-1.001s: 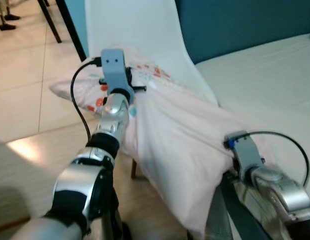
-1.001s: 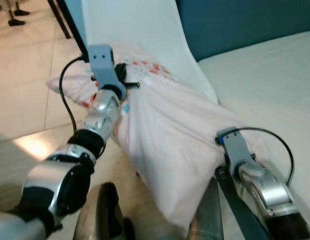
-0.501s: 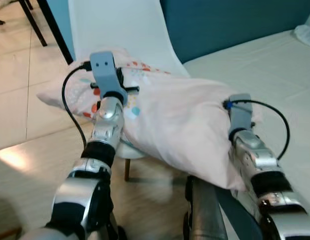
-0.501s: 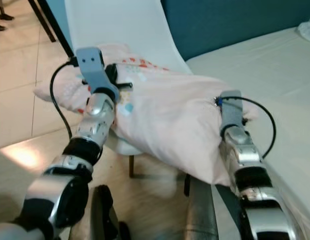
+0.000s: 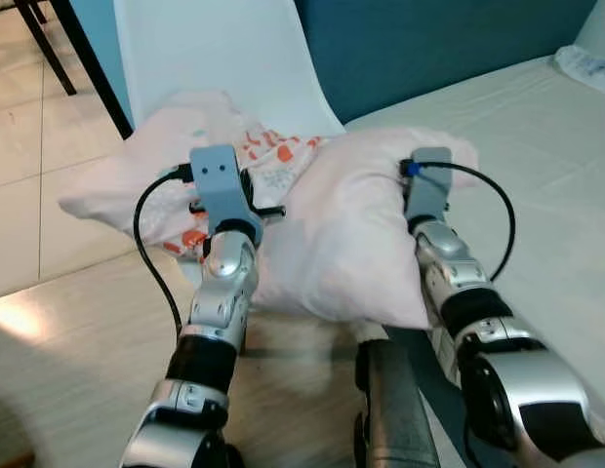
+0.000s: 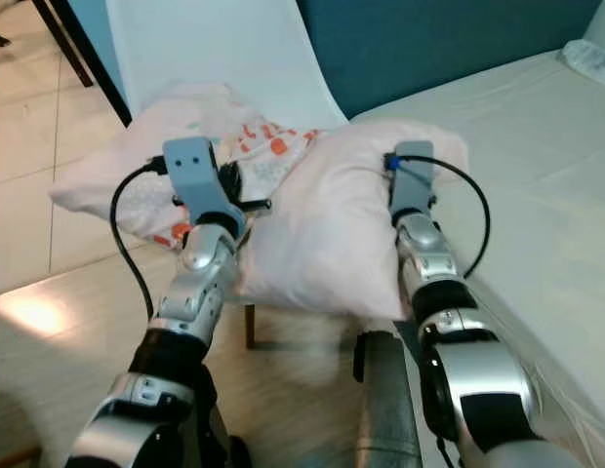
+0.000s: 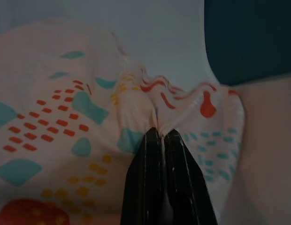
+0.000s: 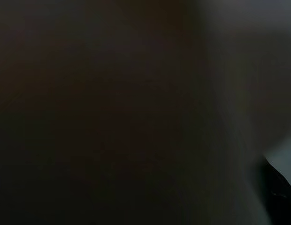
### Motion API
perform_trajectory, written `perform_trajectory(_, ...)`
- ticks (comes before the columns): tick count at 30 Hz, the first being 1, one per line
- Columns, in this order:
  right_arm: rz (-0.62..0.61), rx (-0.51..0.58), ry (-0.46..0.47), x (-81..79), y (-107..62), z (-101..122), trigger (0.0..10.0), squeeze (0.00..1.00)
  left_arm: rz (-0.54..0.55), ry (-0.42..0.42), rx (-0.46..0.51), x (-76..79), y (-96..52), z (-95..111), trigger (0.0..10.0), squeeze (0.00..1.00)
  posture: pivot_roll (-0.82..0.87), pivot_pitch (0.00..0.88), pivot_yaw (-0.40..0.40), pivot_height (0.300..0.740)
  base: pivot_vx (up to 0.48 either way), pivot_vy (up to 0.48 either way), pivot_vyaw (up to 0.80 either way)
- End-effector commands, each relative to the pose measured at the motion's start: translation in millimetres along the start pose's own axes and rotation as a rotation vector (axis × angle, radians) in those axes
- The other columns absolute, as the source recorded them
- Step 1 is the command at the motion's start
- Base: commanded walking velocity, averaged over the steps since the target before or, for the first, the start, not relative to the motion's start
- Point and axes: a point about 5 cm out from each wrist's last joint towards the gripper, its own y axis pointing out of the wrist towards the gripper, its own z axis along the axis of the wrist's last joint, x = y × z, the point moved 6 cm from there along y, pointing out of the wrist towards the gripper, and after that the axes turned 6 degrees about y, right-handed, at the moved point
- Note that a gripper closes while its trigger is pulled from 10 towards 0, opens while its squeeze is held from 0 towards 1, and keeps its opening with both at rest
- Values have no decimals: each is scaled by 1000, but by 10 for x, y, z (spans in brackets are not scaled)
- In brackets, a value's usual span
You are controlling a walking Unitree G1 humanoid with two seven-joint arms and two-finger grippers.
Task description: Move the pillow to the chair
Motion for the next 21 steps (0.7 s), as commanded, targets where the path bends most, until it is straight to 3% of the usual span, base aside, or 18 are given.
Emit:
perform_trajectory(1,82,10,0,-260,22,8,10000,0,-55,-59,-21,323,-116,-25,0,0,19,282,43,544,0,0,0)
perform_trajectory(2,83,11,-2,-260,21,0,10000,0,-57,-56,-30,339,-128,-42,1922,0,17,281,43,544,0,0,0)
perform_trajectory(3,83,11,-7,-255,20,-11,10000,0,-59,-52,-36,349,-139,-48,6863,0,14,282,43,544,0,0,0)
perform_trajectory(4,81,10,-11,-243,17,-28,10000,0,-61,-44,-38,354,-144,-47,10000,0,10,281,45,544,0,0,0)
perform_trajectory(12,9,-25,-77,58,-56,-238,10000,0,-25,15,-4,199,-38,94,10000,0,2,281,52,544,0,0,0)
perform_trajectory(16,-98,-54,-97,396,-143,-369,10000,0,-24,17,11,157,7,155,10000,55,0,282,53,544,0,0,0)
perform_trajectory(17,-141,-65,-98,518,-180,-409,10000,0,-25,17,14,148,15,166,10000,925,-2,283,55,544,0,0,0)
perform_trajectory(19,-168,-70,-98,594,-204,-433,10000,0,-25,17,14,143,16,171,10000,925,-3,282,55,544,0,0,0)
perform_trajectory(20,-186,-74,-93,651,-226,-455,10000,0,-31,11,15,147,17,174,10000,1000,-5,281,54,544,0,0,0)
perform_trajectory(21,-212,-75,-86,743,-266,-491,10000,0,-43,5,15,153,22,178,10000,1000,-10,280,55,544,0,0,0)
